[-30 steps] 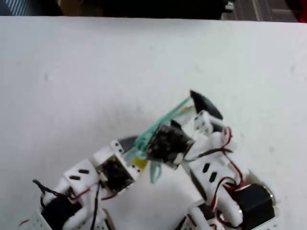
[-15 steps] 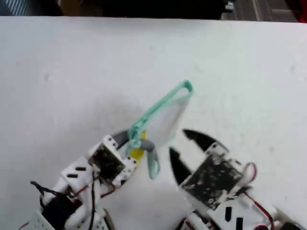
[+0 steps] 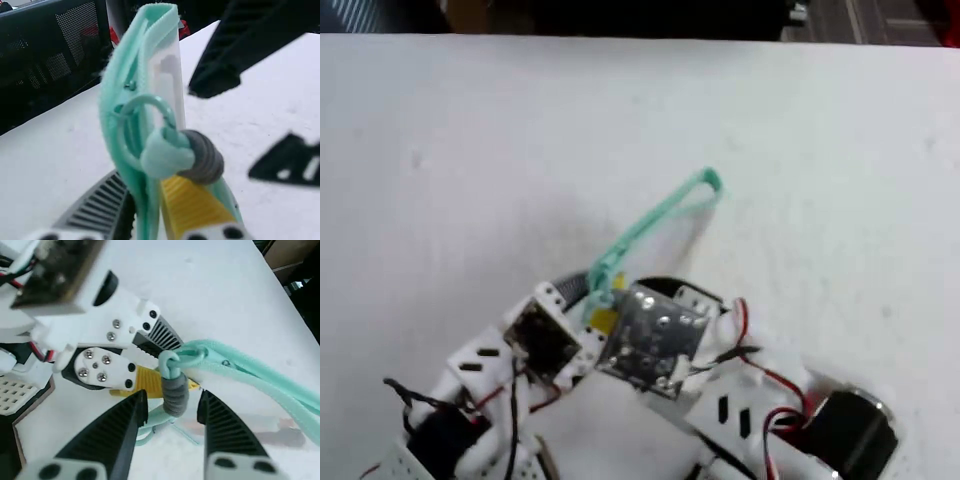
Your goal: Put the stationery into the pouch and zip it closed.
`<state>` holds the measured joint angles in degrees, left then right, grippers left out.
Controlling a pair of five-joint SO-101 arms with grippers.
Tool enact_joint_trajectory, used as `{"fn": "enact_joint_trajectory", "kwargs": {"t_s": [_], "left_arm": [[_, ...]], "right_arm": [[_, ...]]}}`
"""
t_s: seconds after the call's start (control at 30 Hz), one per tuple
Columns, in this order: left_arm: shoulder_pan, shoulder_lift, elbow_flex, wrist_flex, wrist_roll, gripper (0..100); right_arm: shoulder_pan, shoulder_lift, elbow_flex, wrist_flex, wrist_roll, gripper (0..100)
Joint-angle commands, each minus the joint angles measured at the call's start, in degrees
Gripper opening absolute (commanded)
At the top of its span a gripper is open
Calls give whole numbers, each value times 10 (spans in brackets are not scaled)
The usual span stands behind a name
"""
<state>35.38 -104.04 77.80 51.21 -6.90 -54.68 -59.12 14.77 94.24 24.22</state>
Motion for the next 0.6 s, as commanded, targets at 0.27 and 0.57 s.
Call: {"fn": "enact_joint_trajectory", "kwargs": {"t_s": [0.27,0.57], "left_arm": [[-7,-7,-6,-17,3,22],[-7,-7,-5,-13,3,22]], "right_arm": [[-40,63,-3,-44,-2,162],[-8,76,67,-101,116,159]]}}
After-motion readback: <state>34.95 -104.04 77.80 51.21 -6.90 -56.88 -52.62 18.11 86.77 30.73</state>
